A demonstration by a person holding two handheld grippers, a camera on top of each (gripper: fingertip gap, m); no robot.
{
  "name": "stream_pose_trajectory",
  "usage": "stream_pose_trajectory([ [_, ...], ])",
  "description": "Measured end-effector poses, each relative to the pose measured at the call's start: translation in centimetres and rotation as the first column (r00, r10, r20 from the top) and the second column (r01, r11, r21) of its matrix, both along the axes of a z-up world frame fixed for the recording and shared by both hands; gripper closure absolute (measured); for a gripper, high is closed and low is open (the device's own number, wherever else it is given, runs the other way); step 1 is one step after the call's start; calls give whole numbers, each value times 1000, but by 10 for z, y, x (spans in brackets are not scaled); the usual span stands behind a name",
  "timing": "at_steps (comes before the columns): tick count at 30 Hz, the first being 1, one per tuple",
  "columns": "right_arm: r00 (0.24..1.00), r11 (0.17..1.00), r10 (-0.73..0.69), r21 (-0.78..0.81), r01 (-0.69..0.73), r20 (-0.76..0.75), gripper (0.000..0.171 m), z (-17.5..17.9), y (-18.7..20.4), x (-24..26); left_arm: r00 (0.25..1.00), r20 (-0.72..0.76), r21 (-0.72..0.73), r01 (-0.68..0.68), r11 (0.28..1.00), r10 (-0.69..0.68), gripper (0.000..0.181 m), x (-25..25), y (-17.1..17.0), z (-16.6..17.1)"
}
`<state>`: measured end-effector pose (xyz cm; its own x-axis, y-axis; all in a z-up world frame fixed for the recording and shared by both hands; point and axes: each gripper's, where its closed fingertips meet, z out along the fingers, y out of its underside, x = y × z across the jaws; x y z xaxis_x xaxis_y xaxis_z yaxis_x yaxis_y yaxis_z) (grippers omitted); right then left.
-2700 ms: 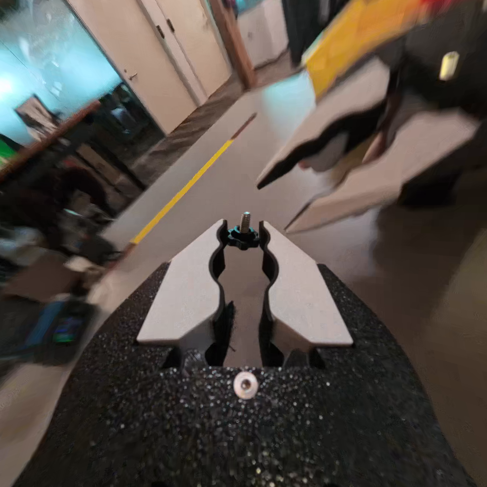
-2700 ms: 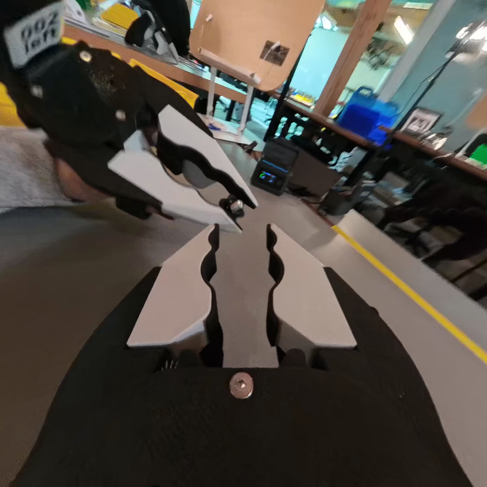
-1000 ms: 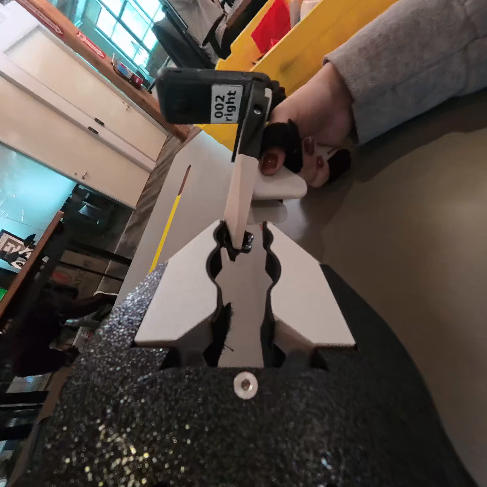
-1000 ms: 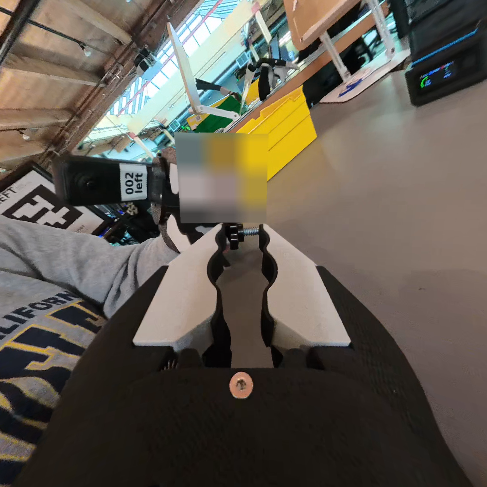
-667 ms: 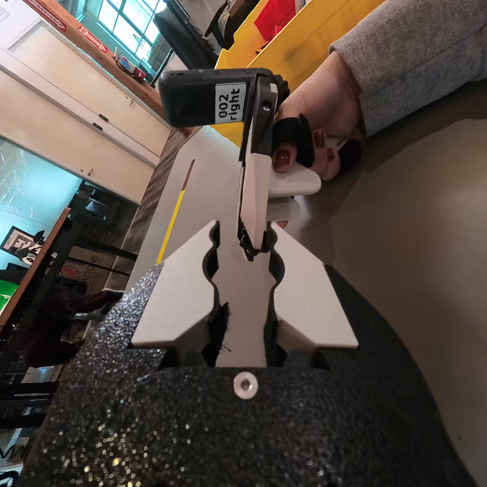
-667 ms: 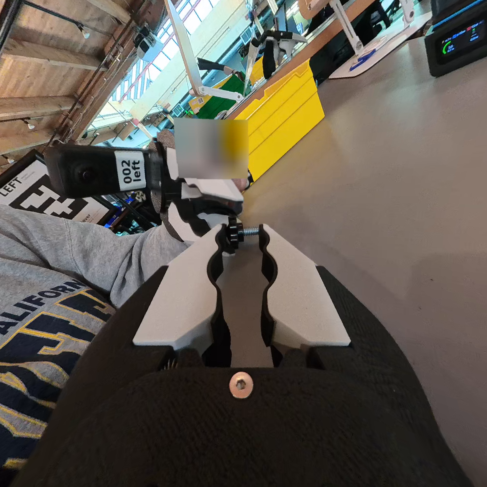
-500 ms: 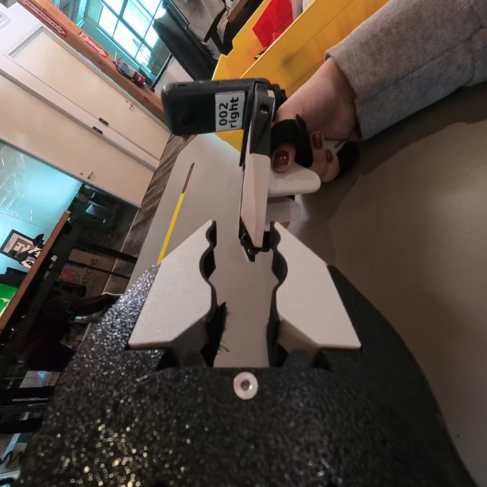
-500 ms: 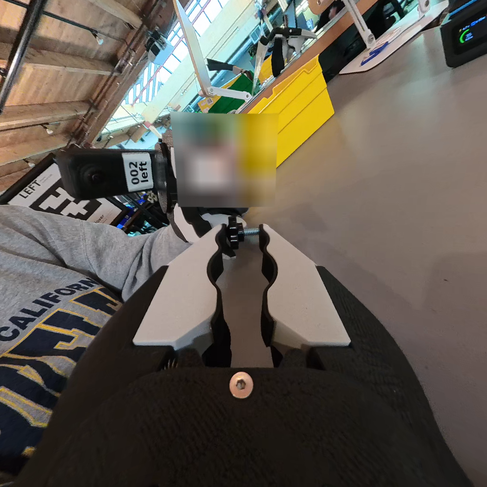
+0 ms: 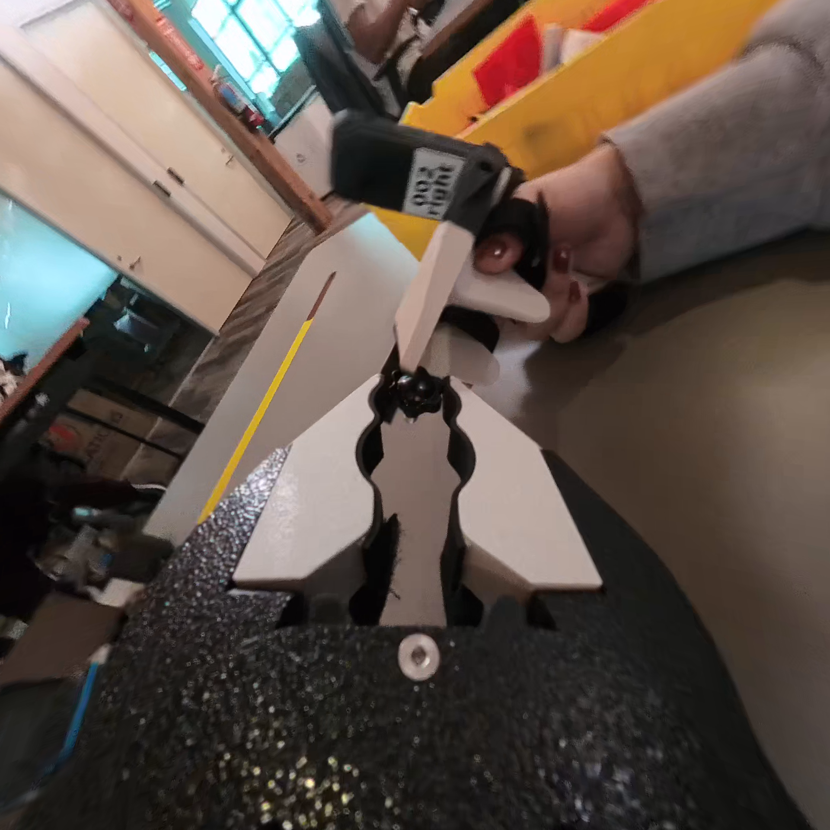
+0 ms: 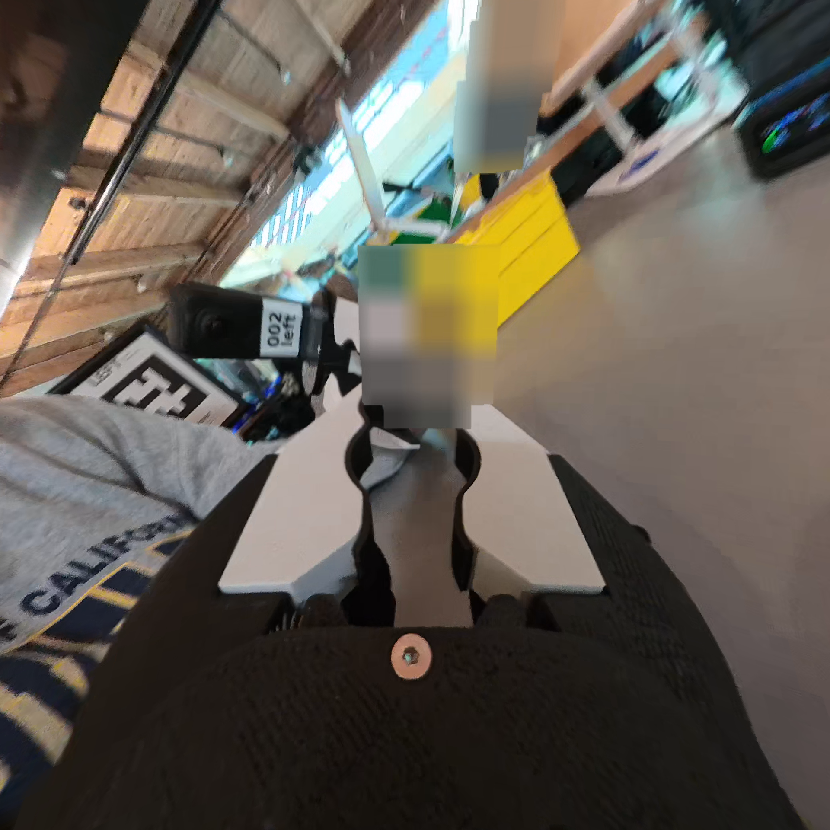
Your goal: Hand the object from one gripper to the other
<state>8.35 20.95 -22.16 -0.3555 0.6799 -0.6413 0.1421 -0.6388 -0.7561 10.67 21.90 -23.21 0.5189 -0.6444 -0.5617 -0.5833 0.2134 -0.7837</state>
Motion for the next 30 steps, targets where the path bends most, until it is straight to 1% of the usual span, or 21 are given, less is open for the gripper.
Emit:
stream_pose_trajectory([
  [1, 998, 999, -51, 5, 52, -42, 133, 7, 7, 0, 997, 74, -22, -24, 999, 26, 159, -5, 4, 5],
  [2, 992, 994, -102, 16, 104, -80, 130, 13, 14, 1, 985, 169, -47, -32, 998, 40, 159, -10, 8, 11],
  [3, 981, 986, -154, 40, 159, -114, 128, 18, 21, 3, 957, 289, -77, -7, 997, 29, 159, -13, 8, 20],
  [4, 970, 974, -199, 80, 211, -143, 129, 22, 25, 5, 904, 428, -107, 46, 993, 4, 159, -15, 7, 30],
  [5, 958, 957, -234, 133, 257, -166, 130, 25, 28, 6, 826, 564, -125, 114, 986, -24, 159, -17, 4, 42],
  [6, 947, 935, -261, 194, 296, -186, 132, 27, 27, 6, 729, 683, -134, 195, 972, -52, 160, -20, 1, 52],
  [7, 935, 904, -287, 264, 337, -210, 134, 29, 26, 5, 618, 783, -129, 280, 951, -76, 160, -24, -2, 62],
  [8, 915, 853, -322, 346, 392, -243, 135, 32, 25, 4, 502, 861, -119, 346, 931, -77, 160, -30, -3, 69],
  [9, 885, 773, -369, 435, 461, -283, 136, 34, 26, 3, 401, 914, -106, 383, 918, -62, 160, -37, -1, 73],
  [10, 850, 666, -413, 528, 527, -329, 139, 37, 26, 3, 320, 946, -98, 415, 904, -44, 160, -42, 1, 74],
  [11, 817, 540, -438, 617, 572, -375, 142, 39, 24, 3, 256, 967, -105, 445, 889, -15, 160, -46, 4, 73],
  [13, 758, 263, -464, 745, 612, -459, 146, 43, 19, 2, 147, 989, -107, 535, 838, 32, 160, -45, 6, 72],
  [15, 715, 33, -456, 793, 608, -530, 150, 45, 12, -1, 57, 995, -95, 607, 789, 76, 160, -42, 7, 70],
  [16, 695, -56, -458, 798, 600, -555, 151, 46, 11, -2, 24, 995, -88, 640, 763, 95, 160, -40, 7, 69],
  [17, 688, -120, -450, 802, 586, -569, 152, 45, 8, -3, 3, 994, -85, 662, 745, 111, 160, -38, 8, 67],
  [20, 688, -244, -420, 804, 542, -592, 154, 42, 2, -9, -31, 991, -66, 718, 693, 127, 160, -29, 6, 66],
  [22, 689, -292, -408, 801, 523, -599, 154, 41, 0, -10, -35, 991, -61, 748, 661, 131, 160, -24, 3, 66],
  [24, 675, -326, -419, 794, 512, -607, 158, 42, 3, -10, -23, 991, -68, 764, 641, 133, 159, -18, 2, 65],
  [26, 667, -345, -420, 788, 510, -615, 160, 43, 4, -9, -22, 990, -70, 777, 625, 138, 159, -15, 1, 64],
  [28, 664, -356, -422, 786, 505, -617, 166, 43, 5, -9, -31, 989, -66, 784, 618, 145, 159, -16, 1, 64],
  [30, 666, -352, -426, 791, 501, -612, 168, 43, 6, -9, -28, 988, -71, 784, 617, 150, 159, -16, 2, 63],
])
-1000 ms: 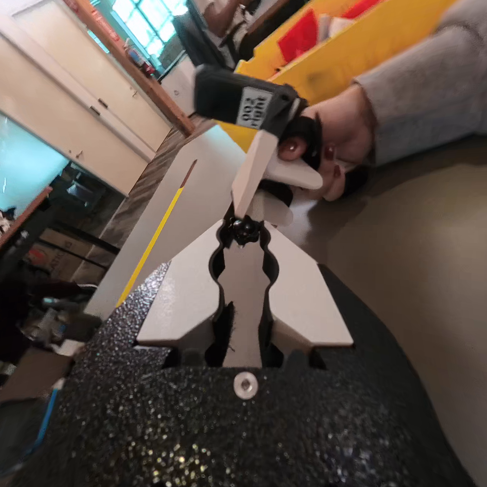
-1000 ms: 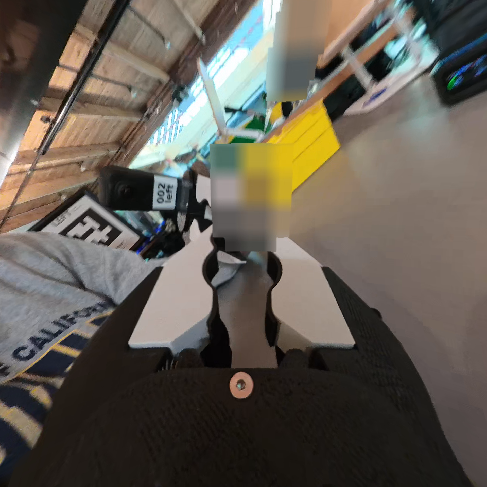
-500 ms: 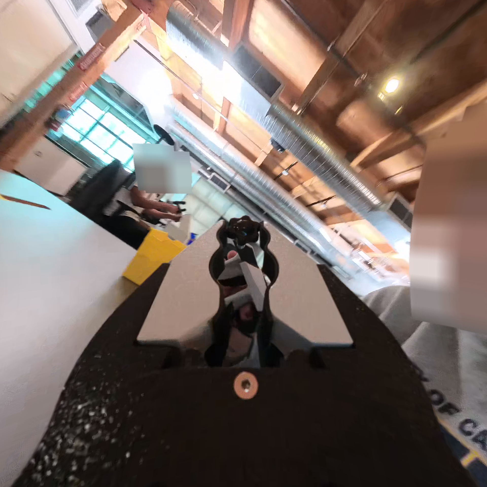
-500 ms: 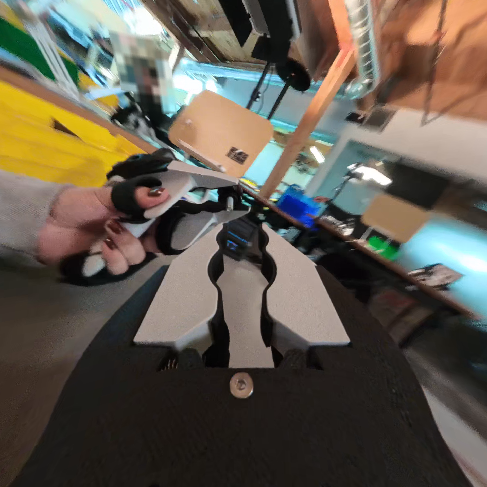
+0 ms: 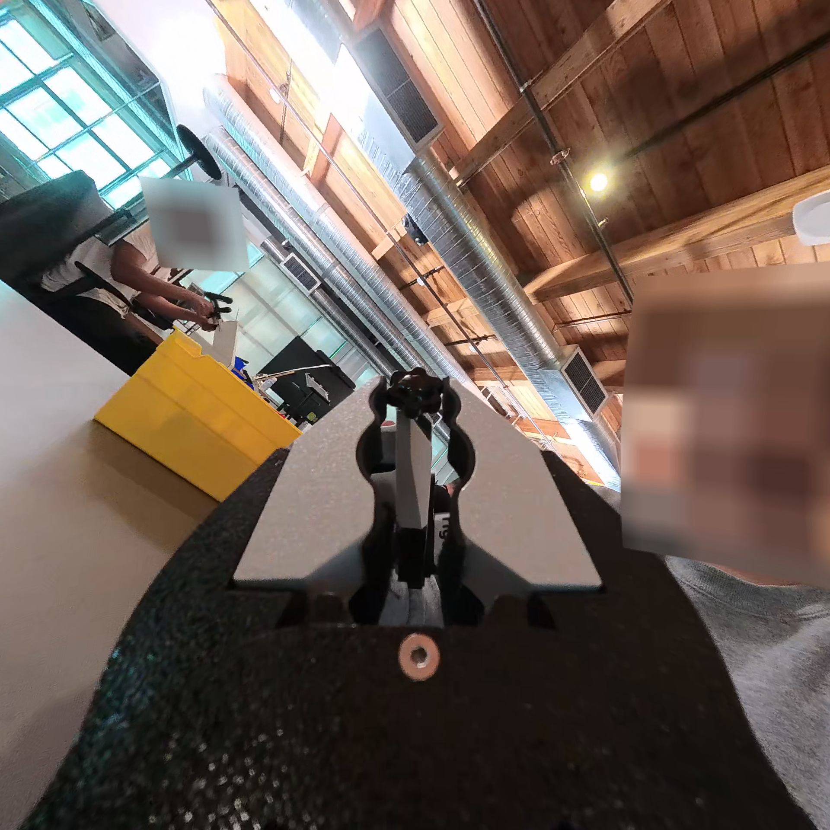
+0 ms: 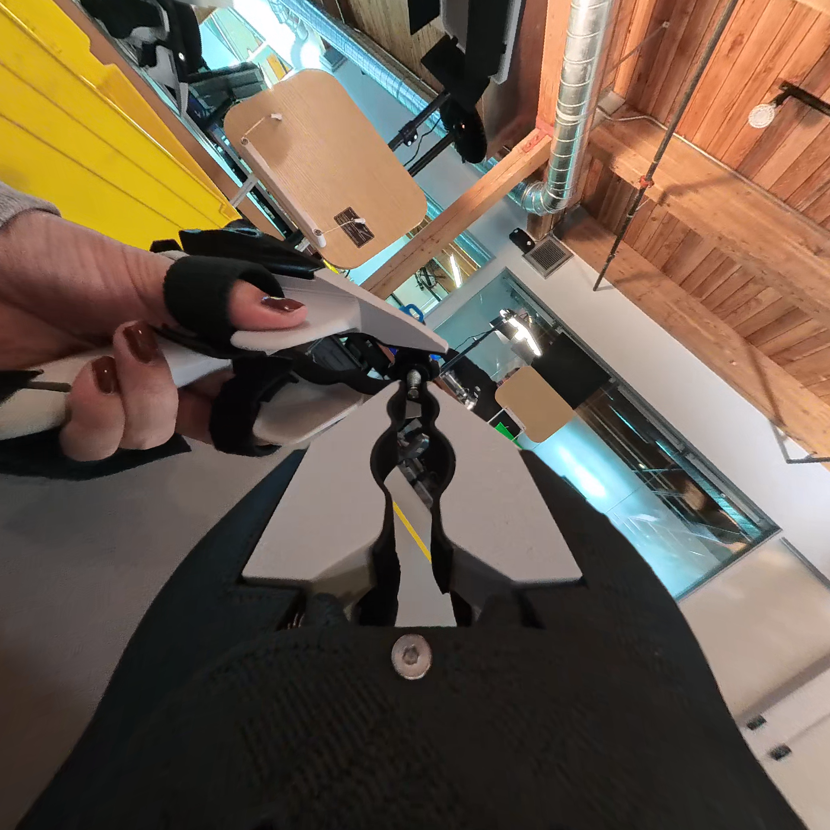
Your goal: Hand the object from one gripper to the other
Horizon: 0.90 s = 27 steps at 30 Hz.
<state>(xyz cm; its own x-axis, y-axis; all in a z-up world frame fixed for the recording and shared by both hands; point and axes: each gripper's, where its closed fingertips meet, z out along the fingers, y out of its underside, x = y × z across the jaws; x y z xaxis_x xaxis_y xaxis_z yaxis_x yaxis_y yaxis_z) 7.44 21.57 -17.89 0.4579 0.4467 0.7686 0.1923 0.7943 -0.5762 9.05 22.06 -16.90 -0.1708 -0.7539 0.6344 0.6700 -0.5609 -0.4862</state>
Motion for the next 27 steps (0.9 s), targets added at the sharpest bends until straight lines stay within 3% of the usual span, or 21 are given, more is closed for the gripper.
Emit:
stream_pose_trajectory([
  [5, 999, 991, 48, -125, -50, -22, 167, -1, 4, -1, 997, -52, 21, -61, 998, 62, 158, -1, 4, -1],
  [8, 997, 964, 59, -255, -72, -58, 167, -4, 15, 1, 973, -139, 80, -175, 981, 185, 135, -7, 9, -3],
  [11, 995, 920, 48, -384, -78, -87, 167, -9, 31, 6, 857, -324, 206, -350, 914, 401, 114, -15, 20, -11],
  [13, 995, 883, 32, -464, -72, -94, 167, -14, 41, 8, 677, -431, 345, -487, 802, 597, 109, -28, 28, -15],
  [15, 997, 849, 14, -526, -49, -70, 167, -21, 48, 9, 375, -515, 513, -585, 628, 771, 104, -51, 38, -22],
  [17, 1000, 804, 6, -595, 2, 11, 168, -37, 53, 9, 60, -497, 677, -597, 430, 866, 106, -76, 44, -26],
  [18, 999, 780, -1, -625, 31, 49, 168, -44, 55, 9, -25, -480, 712, -595, 373, 877, 106, -83, 46, -28],
  [22, 968, 666, 4, -722, 185, 252, 167, -73, 50, 17, -70, -511, 724, -572, 385, 857, 110, -83, 49, -34],
  [27, 944, 587, -23, -760, 280, 330, 167, -34, 13, 82, -36, -526, 695, -594, 405, 850, 112, -84, 50, -36],
])
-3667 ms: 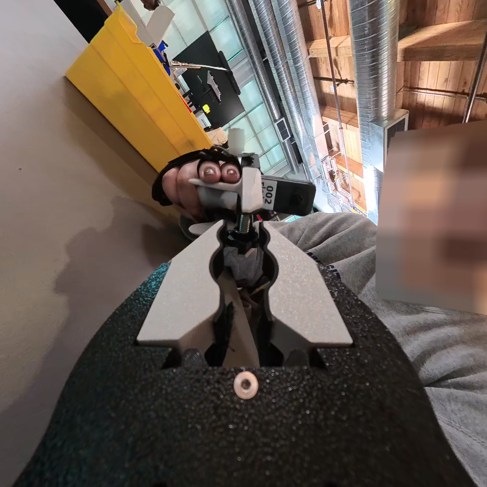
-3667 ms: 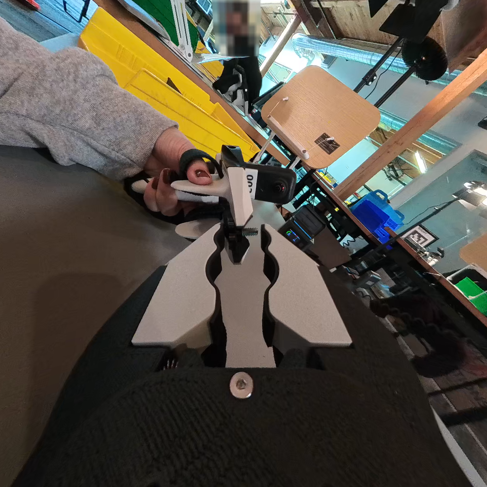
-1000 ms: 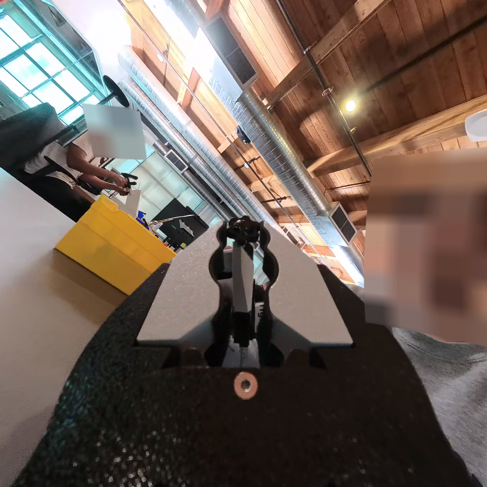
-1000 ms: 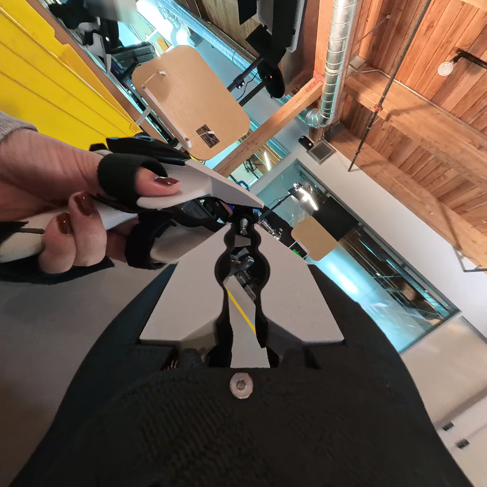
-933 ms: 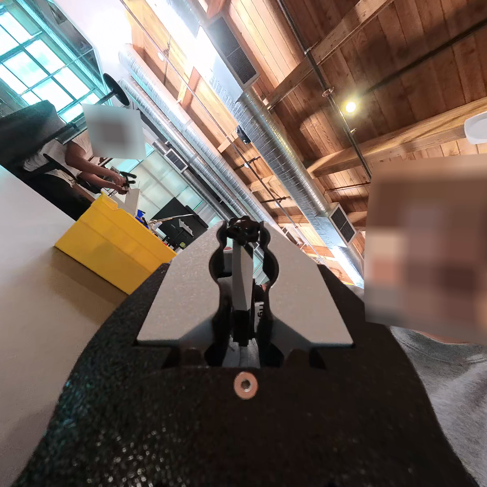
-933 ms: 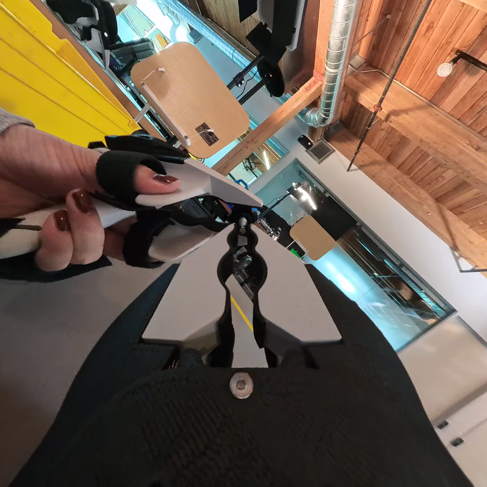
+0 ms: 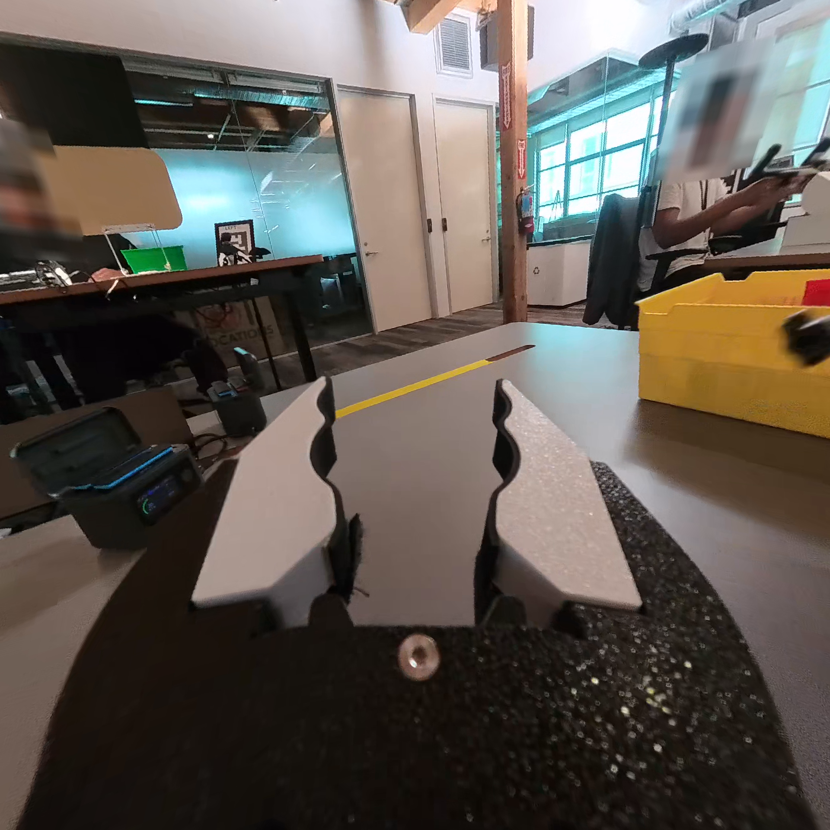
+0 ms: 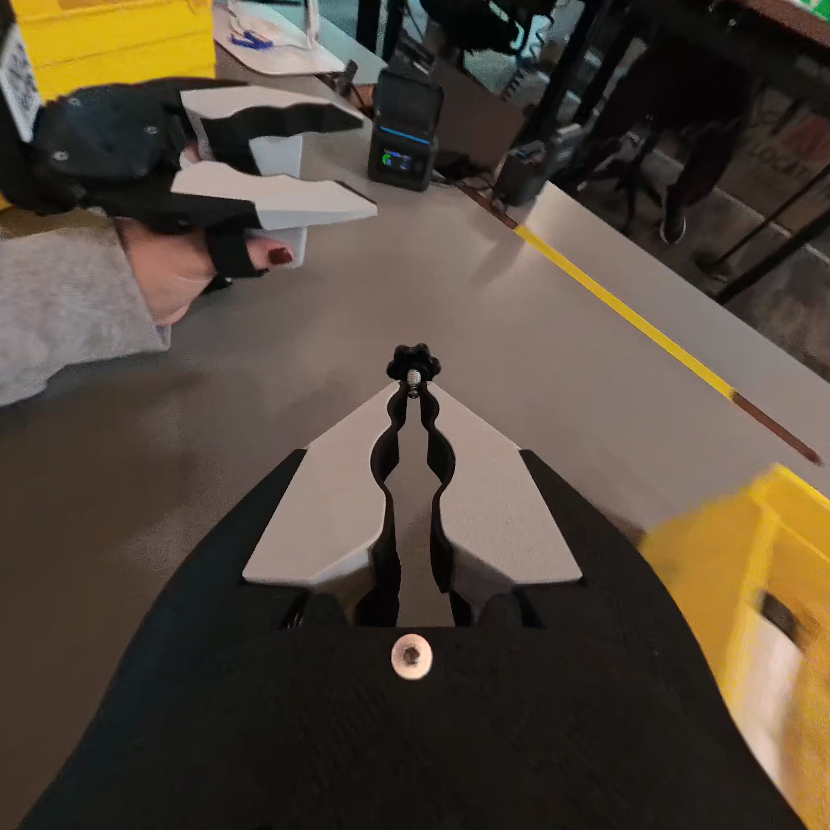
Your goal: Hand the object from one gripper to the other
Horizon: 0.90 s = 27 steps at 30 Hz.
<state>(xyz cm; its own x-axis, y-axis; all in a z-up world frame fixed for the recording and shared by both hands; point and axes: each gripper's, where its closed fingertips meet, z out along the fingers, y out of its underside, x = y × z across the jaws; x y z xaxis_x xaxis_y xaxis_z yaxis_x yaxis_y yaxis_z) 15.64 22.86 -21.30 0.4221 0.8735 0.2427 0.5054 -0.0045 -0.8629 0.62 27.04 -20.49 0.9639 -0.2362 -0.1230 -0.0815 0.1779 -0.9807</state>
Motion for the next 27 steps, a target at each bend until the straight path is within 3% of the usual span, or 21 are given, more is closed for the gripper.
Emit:
stream_pose_trajectory([
  [3, 992, 994, -106, -26, 107, 63, 167, 28, -3, 76, 1000, 23, -7, 9, 1000, -9, 113, -1, 0, 0],
  [5, 957, 967, -249, -16, 254, 149, 167, 36, 6, 140, 999, 26, 1, 41, 999, -41, 110, 4, -1, 1],
  [8, 822, 872, -455, -16, 489, 343, 167, 24, 11, 235, 995, 40, 18, 86, 996, -87, 107, 9, -3, 3],
  [11, 724, 766, -503, -145, 627, 472, 167, -6, 5, 287, 995, 49, 12, 86, 996, -86, 108, 8, -2, 3],
  [19, 644, 631, -445, -293, 719, 623, 167, -51, -4, 321, 995, 28, -6, 97, 995, -97, 110, 12, -1, 0],
  [22, 641, 627, -458, -287, 724, 616, 166, -53, -1, 322, 995, 27, -11, 97, 995, -97, 110, 12, -1, -1],
  [24, 632, 638, -470, -257, 726, 616, 149, -50, 2, 322, 995, 32, -11, 95, 995, -95, 110, 11, -1, -1],
  [27, 622, 659, -486, -209, 722, 614, 144, -43, 6, 318, 995, 42, -8, 93, 996, -93, 110, 10, -1, 0],
])
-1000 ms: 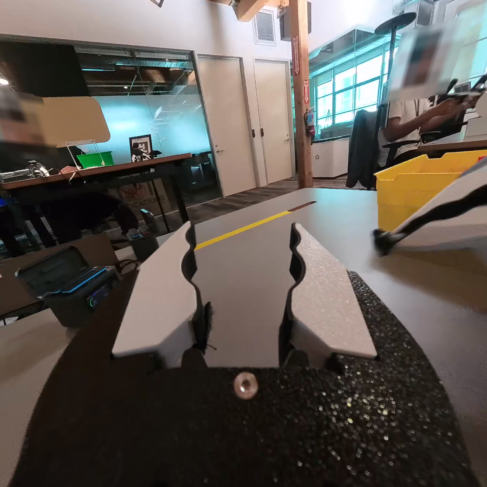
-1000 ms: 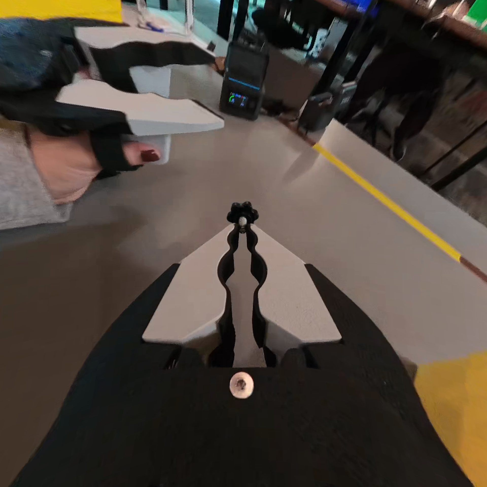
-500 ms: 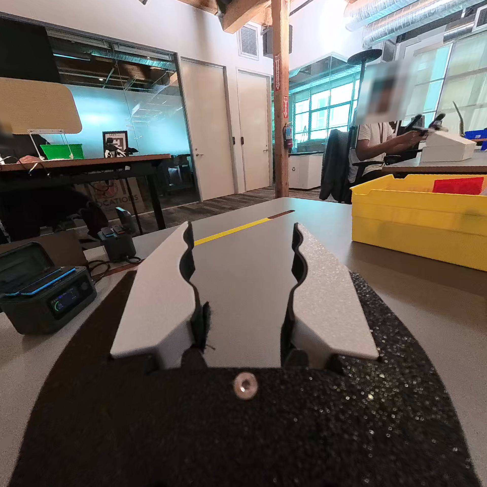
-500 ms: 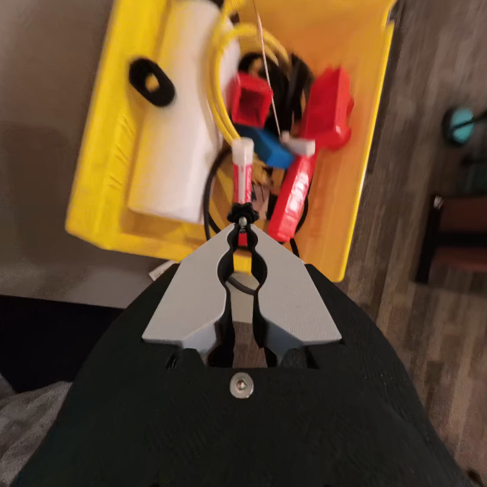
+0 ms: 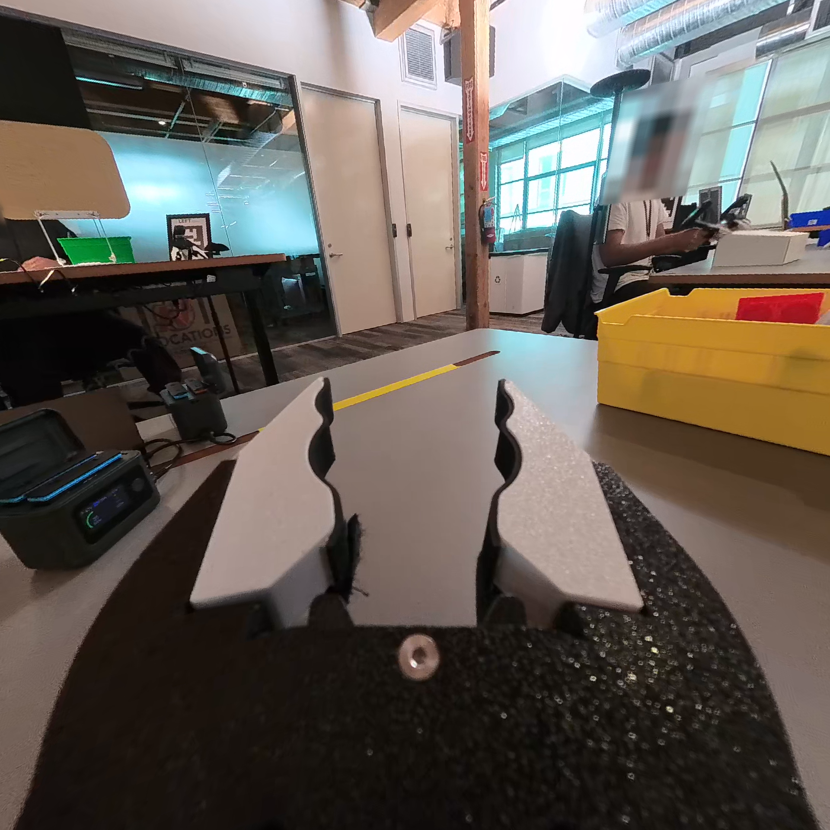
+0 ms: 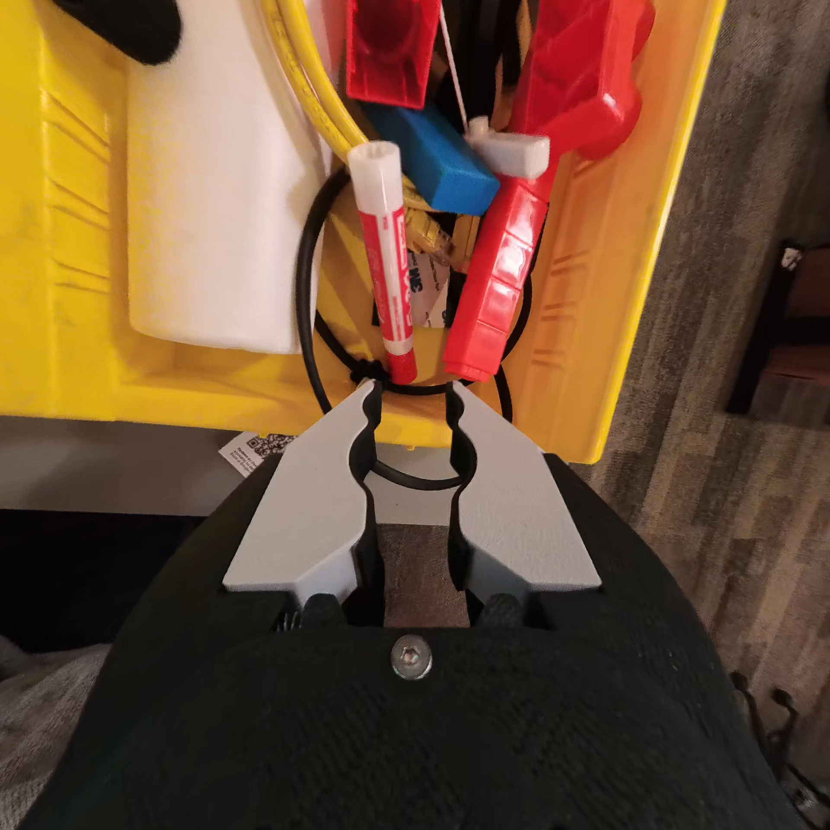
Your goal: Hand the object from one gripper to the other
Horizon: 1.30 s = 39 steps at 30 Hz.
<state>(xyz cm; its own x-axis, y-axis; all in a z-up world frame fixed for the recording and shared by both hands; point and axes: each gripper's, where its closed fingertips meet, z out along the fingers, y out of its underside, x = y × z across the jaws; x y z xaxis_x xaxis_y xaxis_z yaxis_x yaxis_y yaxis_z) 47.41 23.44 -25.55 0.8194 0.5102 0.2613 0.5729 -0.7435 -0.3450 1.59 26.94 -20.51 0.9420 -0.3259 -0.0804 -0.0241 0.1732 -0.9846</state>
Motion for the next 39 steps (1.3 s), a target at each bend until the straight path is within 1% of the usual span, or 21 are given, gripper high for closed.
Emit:
stream_pose_trajectory([
  [2, 1000, 996, 23, 86, -23, 5, 145, 15, 7, -12, 1000, 6, -1, -6, 1000, 6, 111, -1, 1, 0],
  [4, 995, 960, 100, 265, -93, -11, 147, 42, 23, -44, 1000, 8, -4, -18, 1000, 18, 111, -3, 1, 0],
  [5, 986, 917, 166, 373, -144, -28, 148, 59, 31, -70, 1000, 8, -4, -25, 1000, 25, 112, -4, 2, 0],
  [7, 934, 779, 344, 585, -225, -100, 148, 90, 41, -137, 999, 2, -4, -37, 999, 37, 114, -5, 1, 0],
  [8, 890, 699, 432, 678, -228, -146, 148, 102, 43, -170, 999, -3, -4, -45, 999, 45, 115, -6, 1, 0],
  [10, 777, 575, 571, 805, -148, -265, 147, 117, 47, -231, 998, -10, -5, -62, 998, 62, 117, -8, 1, 0],
  [13, 517, 477, 759, 878, -29, -395, 136, 112, 44, -312, 998, -2, -9, -66, 998, 66, 118, -10, -2, 0],
  [14, 459, 460, 788, 888, 6, -411, 133, 105, 46, -331, 998, 2, -3, -67, 998, 67, 119, -11, -4, 1],
  [15, 444, 439, 799, 898, 29, -405, 131, 95, 51, -346, 997, 3, 0, -72, 997, 72, 119, -12, -5, 2],
  [16, 450, 397, 812, 917, 43, -372, 126, 86, 57, -359, 997, -1, 1, -75, 997, 75, 119, -13, -6, 2],
  [18, 484, 278, 832, 959, 58, -271, 119, 75, 65, -376, 996, -16, 6, -90, 996, 90, 119, -15, -7, 3],
  [19, 491, 247, 839, 968, 44, -236, 116, 71, 66, -384, 995, -18, 13, -96, 995, 97, 120, -17, -8, 4],
  [23, 435, 187, 879, 980, 65, -197, 91, 81, 59, -400, 995, 1, 50, -99, 994, 99, 119, -17, -12, 12],
  [24, 436, 185, 879, 981, 58, -192, 84, 79, 59, -400, 995, -5, 69, -101, 992, 102, 119, -16, -14, 16],
  [27, 430, 215, 872, 972, 99, -236, 71, 80, 63, -391, 989, -67, 112, -126, 986, 134, 118, -13, -26, 36],
  [29, 417, 249, 861, 956, 157, -292, 61, 84, 70, -382, 987, -48, 118, -147, 982, 154, 116, -16, -42, 60],
  [31, 405, 274, 854, 944, 186, -327, 57, 86, 75, -379, 989, -34, 60, -144, 988, 146, 111, -24, -60, 84],
  [33, 384, 302, 853, 934, 188, -353, 53, 84, 75, -382, 981, -55, -53, -187, 981, 184, 104, -52, -79, 104],
  [35, 379, 293, 863, 942, 164, -334, 52, 83, 71, -388, 962, -99, -143, -268, 953, 256, 105, -99, -100, 121],
  [37, 372, 288, 871, 947, 145, -322, 52, 81, 67, -394, 922, -175, -271, -382, 883, 345, 114, -163, -117, 125],
  [39, 369, 297, 871, 946, 130, -324, 53, 78, 67, -398, 876, -267, -435, -481, 761, 402, 126, -230, -128, 108],
])
